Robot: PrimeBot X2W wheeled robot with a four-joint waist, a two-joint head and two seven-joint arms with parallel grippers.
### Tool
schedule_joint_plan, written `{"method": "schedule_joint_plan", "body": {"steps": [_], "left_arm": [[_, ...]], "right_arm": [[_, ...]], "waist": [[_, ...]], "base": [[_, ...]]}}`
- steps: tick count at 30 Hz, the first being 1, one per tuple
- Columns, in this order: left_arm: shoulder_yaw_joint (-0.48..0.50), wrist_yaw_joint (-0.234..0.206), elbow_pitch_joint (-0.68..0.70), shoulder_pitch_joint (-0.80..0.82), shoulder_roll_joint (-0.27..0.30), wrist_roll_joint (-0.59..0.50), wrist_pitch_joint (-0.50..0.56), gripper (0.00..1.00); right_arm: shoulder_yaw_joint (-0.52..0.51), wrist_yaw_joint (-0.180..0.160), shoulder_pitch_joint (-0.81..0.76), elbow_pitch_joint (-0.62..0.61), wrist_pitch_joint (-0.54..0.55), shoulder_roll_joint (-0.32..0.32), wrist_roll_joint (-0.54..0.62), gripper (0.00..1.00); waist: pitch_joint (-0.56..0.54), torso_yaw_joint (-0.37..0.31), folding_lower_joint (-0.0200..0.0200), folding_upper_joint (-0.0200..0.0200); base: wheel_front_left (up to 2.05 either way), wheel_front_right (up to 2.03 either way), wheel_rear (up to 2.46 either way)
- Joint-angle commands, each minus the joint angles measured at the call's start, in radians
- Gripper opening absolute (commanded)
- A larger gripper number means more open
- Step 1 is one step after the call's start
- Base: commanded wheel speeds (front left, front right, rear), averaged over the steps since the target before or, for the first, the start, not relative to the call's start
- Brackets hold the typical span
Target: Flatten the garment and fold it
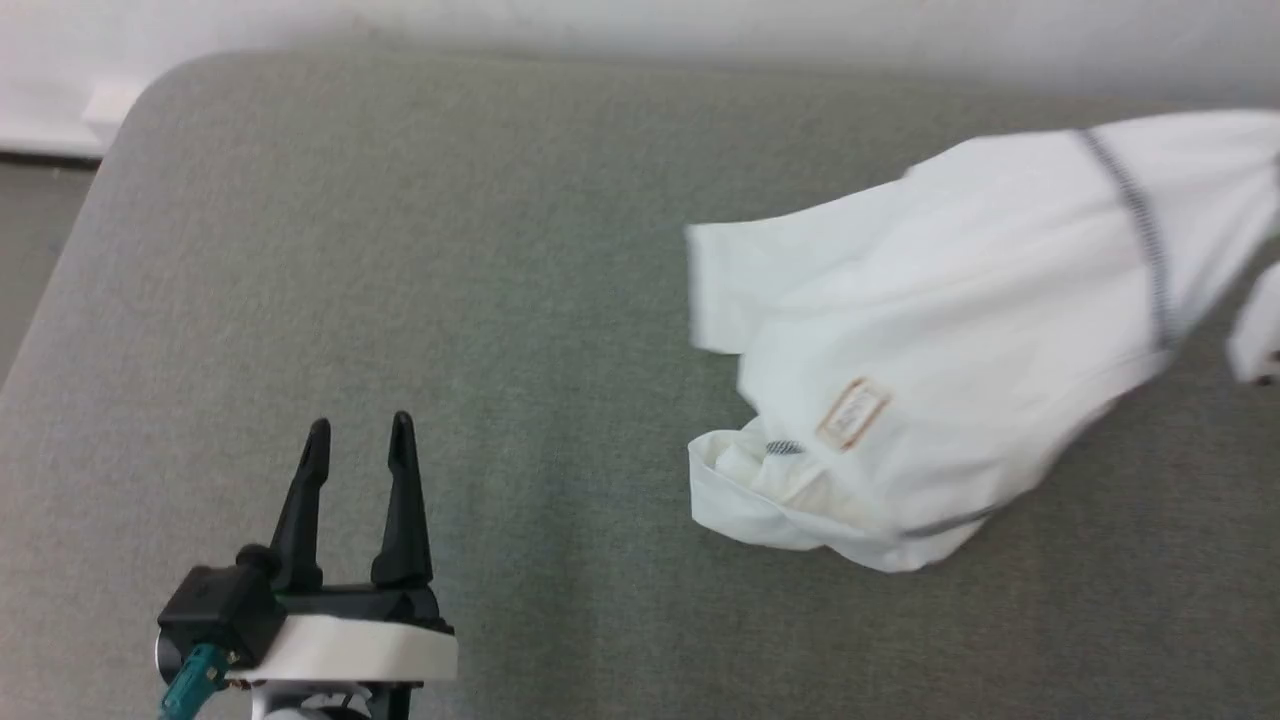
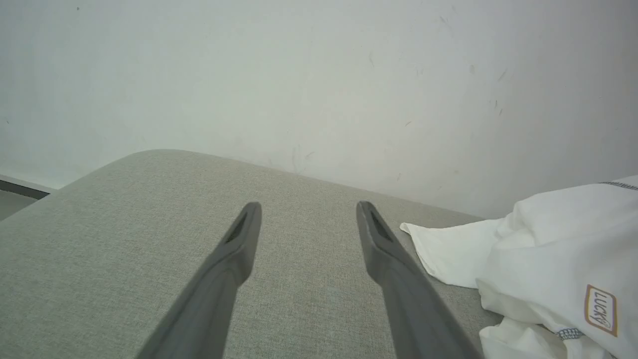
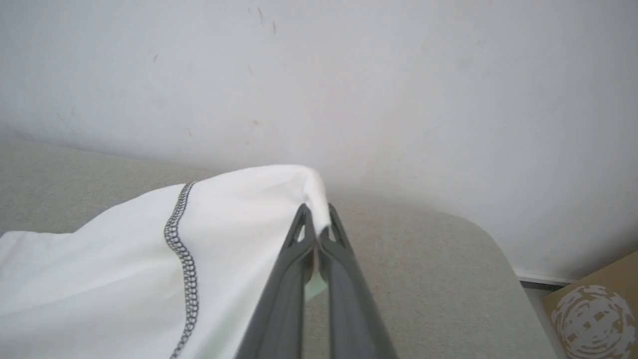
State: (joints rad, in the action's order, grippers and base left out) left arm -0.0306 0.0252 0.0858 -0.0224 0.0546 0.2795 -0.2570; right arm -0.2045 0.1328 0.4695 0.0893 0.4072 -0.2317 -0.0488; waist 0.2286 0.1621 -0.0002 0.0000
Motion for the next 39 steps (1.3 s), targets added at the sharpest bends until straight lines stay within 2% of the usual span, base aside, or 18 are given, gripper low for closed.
{"method": "schedule_joint_plan", "body": {"steps": [1,4,8,10,13,14,15,16,17,20,25,30,33,34,39], "left_arm": [[0.007,-0.007,0.006,-0.02,-0.004,-0.013,-0.005,1.0],[0.006,-0.01,0.015,-0.044,-0.004,-0.014,-0.005,1.0],[-0.001,-0.009,0.017,-0.061,-0.004,-0.014,-0.005,1.0],[-0.001,-0.009,0.02,-0.065,-0.004,-0.013,-0.005,1.0],[-0.001,-0.004,0.021,-0.06,-0.004,-0.016,-0.005,1.0],[-0.001,-0.002,0.021,-0.057,-0.004,-0.017,-0.005,1.0],[0.001,0.0,0.02,-0.054,-0.004,-0.018,-0.005,1.0],[0.002,0.001,0.02,-0.05,-0.003,-0.02,-0.005,1.0],[0.003,0.003,0.019,-0.047,-0.003,-0.021,-0.005,1.0],[0.007,0.006,0.015,-0.037,-0.002,-0.024,-0.005,1.0],[0.002,0.009,0.009,-0.026,-0.002,-0.029,-0.005,1.0],[-0.005,0.008,0.007,-0.019,-0.003,-0.029,-0.005,1.0],[-0.01,0.011,0.004,-0.01,-0.003,-0.026,-0.005,1.0],[-0.01,0.011,0.004,-0.01,-0.003,-0.026,-0.005,1.0],[-0.02,0.015,-0.008,0.014,-0.004,-0.015,-0.005,1.0]], "right_arm": [[-0.042,-0.002,-0.01,-0.057,-0.02,-0.024,0.029,0.0],[-0.119,-0.002,-0.092,-0.16,-0.018,-0.015,0.068,0.0],[-0.219,-0.002,-0.281,-0.257,0.012,0.075,0.078,0.0],[-0.255,-0.002,-0.379,-0.273,0.018,0.131,0.069,0.0],[-0.262,-0.002,-0.497,-0.244,0.018,0.17,0.051,0.0],[-0.257,-0.002,-0.519,-0.227,0.015,0.175,0.041,0.08],[-0.25,-0.002,-0.534,-0.21,0.012,0.178,0.033,0.26],[-0.243,-0.002,-0.54,-0.196,0.006,0.18,0.026,0.57],[-0.237,-0.002,-0.537,-0.184,-0.004,0.18,0.01,1.0],[-0.208,-0.002,-0.498,-0.186,-0.048,0.181,-0.008,1.0],[-0.095,-0.002,-0.411,-0.282,-0.083,0.181,-0.004,1.0],[0.096,-0.002,-0.367,-0.312,0.006,0.179,-0.027,1.0],[0.204,-0.002,-0.341,-0.279,0.073,0.163,-0.058,1.0],[0.204,-0.002,-0.341,-0.279,0.073,0.163,-0.058,1.0],[0.344,-0.002,-0.286,-0.172,0.142,0.121,-0.098,1.0]], "waist": [[-0.091,-0.081,0.0002,0.0],[-0.101,-0.102,0.0002,0.0],[-0.096,-0.121,0.0002,0.0],[-0.089,-0.13,0.0002,0.0],[-0.073,-0.139,0.0002,0.0],[-0.069,-0.143,0.0002,0.0],[-0.065,-0.146,0.0002,0.0],[-0.061,-0.148,0.0002,0.0],[-0.058,-0.15,0.0002,0.0],[-0.053,-0.154,0.0002,0.0],[-0.051,-0.14,0.0002,0.0],[-0.038,-0.102,0.0002,0.0],[-0.019,-0.073,0.0002,0.0],[-0.019,-0.073,0.0002,0.0],[0.015,-0.008,0.0002,0.0]], "base": [[0.0,0.0,0.0],[0.0,0.0,0.0],[0.0,0.0,0.0],[0.0,0.0,0.0],[0.0,0.0,0.0],[0.0,0.0,0.0],[0.0,0.0,0.0],[0.0,0.0,0.0],[0.0,0.0,0.0],[0.0,0.0,0.0],[0.0,0.0,0.0],[0.0,0.0,0.0],[0.0,0.0,0.0],[0.0,0.0,0.0],[0.0,0.0,0.0]]}}
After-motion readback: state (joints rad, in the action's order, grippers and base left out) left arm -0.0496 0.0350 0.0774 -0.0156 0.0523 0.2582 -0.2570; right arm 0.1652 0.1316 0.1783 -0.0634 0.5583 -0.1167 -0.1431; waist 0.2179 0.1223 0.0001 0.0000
